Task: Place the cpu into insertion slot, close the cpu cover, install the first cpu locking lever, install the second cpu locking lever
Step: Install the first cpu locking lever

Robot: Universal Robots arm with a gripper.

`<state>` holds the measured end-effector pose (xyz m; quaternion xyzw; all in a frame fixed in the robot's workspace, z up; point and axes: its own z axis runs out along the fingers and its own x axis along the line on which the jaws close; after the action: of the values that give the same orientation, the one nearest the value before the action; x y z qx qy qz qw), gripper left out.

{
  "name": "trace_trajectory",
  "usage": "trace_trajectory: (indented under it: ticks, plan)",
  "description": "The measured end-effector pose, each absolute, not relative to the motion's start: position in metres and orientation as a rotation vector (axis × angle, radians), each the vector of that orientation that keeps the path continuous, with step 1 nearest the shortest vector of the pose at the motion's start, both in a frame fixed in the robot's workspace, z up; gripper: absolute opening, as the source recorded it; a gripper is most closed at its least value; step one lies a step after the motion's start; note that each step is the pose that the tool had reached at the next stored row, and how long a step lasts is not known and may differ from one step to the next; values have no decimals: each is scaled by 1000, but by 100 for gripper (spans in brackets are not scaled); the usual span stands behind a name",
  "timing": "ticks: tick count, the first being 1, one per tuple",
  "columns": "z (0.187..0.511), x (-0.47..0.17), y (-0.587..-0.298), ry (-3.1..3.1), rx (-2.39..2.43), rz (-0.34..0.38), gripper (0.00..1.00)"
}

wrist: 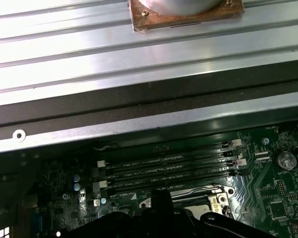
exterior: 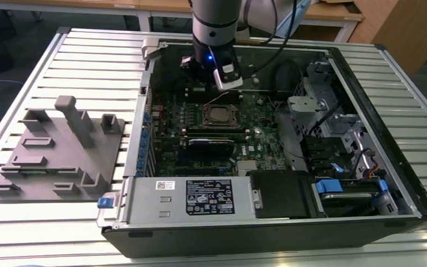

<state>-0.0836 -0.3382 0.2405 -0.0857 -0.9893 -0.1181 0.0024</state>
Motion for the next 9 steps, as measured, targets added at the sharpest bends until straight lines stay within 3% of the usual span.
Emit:
trace_trajectory:
  ticks: [9]
  plan:
    - [238, -84, -339, -3102, -269, -375, 11]
